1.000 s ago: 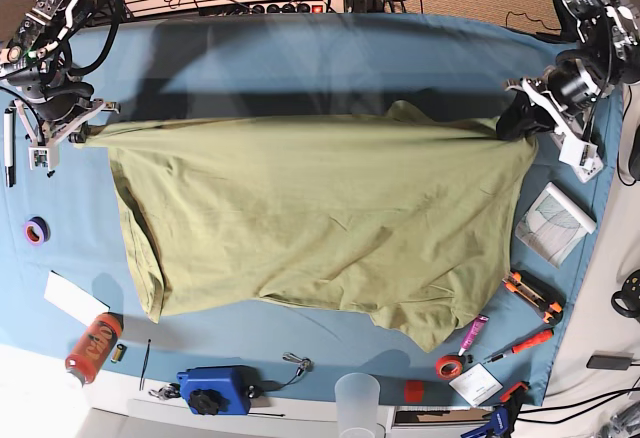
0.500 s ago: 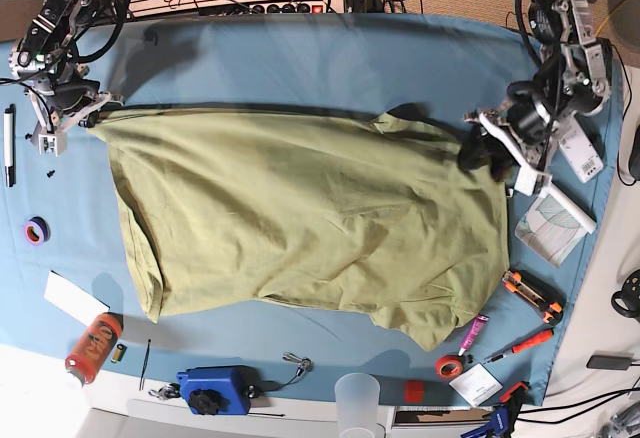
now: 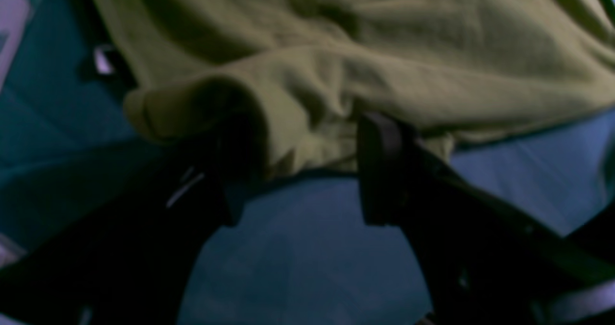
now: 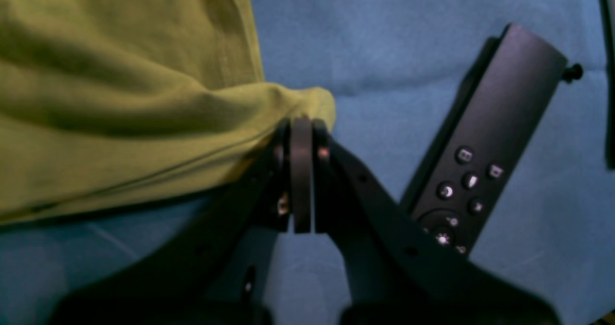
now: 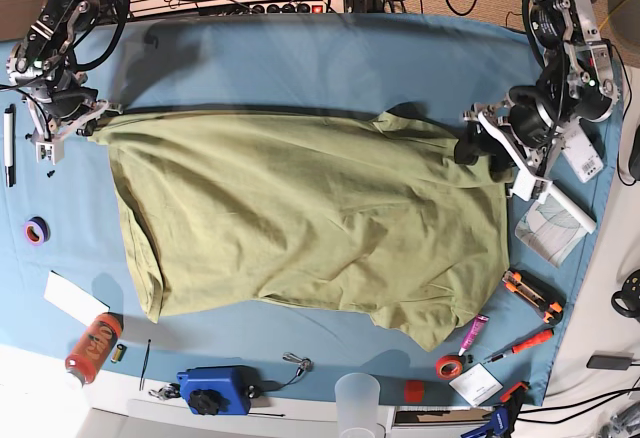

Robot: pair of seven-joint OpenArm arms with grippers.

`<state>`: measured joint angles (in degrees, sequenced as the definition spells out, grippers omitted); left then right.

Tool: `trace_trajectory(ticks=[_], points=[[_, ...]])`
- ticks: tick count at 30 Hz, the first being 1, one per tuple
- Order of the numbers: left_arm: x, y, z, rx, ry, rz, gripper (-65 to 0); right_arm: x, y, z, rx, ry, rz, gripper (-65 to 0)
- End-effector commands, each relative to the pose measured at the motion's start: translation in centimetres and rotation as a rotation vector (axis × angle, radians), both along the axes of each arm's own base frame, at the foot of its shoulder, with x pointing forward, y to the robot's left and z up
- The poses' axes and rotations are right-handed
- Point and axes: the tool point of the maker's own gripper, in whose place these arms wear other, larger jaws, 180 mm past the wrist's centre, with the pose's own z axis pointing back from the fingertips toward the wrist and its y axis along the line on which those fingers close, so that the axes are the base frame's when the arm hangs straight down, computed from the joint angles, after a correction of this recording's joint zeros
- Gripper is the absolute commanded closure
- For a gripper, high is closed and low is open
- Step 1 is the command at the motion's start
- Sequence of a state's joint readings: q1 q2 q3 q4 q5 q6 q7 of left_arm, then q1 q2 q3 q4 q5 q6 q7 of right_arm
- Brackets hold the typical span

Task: Layout the t-shirt on the table in an organized manner, then fold the t-shirt properly
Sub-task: 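Pull the shirt corner with the left gripper to smooth it taut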

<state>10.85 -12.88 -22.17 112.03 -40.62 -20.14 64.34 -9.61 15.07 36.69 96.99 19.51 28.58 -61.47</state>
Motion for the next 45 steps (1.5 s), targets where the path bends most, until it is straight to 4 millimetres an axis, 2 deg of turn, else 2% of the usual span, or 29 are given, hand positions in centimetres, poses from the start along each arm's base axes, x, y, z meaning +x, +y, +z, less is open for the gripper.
trace_trajectory(ticks=[1, 6, 9, 14, 16, 22, 27, 30, 32, 35, 38, 45], points=[[-0.1, 0.1, 0.9, 0.006, -0.030, -0.002, -35.3, 0.7, -0.7, 1.3, -0.029, -0.035, 0.005, 0.0], [-3.1, -0.4, -0.4, -0.016, 0.032, 0.004, -35.3, 0.7, -0.7, 1.3, -0.029, -0.032, 0.005, 0.0], [-3.5, -0.6, -0.9, -0.027, 0.029, 0.027, -35.3, 0.7, -0.7, 1.3, -0.028, -0.033, 0.005, 0.0], [-2.7, -2.3, -0.1, -0.129, -0.024, 0.063, -35.3, 0.6, -0.7, 1.3, -0.028, -0.030, 0.005, 0.0], [-2.6, -2.8, -1.0, -0.148, -0.001, 0.070, -35.3, 0.6, -0.7, 1.2, -0.028, -0.026, 0.005, 0.0], [-2.5, -3.2, -5.4, -0.190, 0.128, 0.086, -35.3, 0.5, -0.6, 1.2, -0.029, -0.021, 0.016, 0.0], [-1.1, -3.8, -5.7, -0.243, 0.120, 0.066, -35.2, 0.6, -0.6, 1.2, -0.029, -0.021, 0.019, 0.0], [-0.2, -3.8, -6.4, -0.250, 0.135, 0.080, -35.2, 0.6, -0.6, 1.2, -0.029, -0.021, 0.019, 0.0], [0.1, -3.9, -7.1, -0.255, 0.153, 0.085, -35.2, 0.6, -0.6, 1.2, -0.029, -0.021, 0.019, 0.0], [0.3, -4.3, -6.9, -0.298, 0.157, 0.084, -35.1, 0.6, -0.6, 1.2, -0.029, -0.021, 0.019, 0.0], [0.3, -4.5, -6.8, -0.306, 0.159, 0.079, -29.5, 0.6, -0.6, 1.2, -0.029, -0.021, 0.019, 0.0], [0.3, -4.5, -6.8, -0.306, 0.160, 0.079, 0.0, 0.6, -0.6, 1.2, -0.029, -0.021, 0.019, 0.0]])
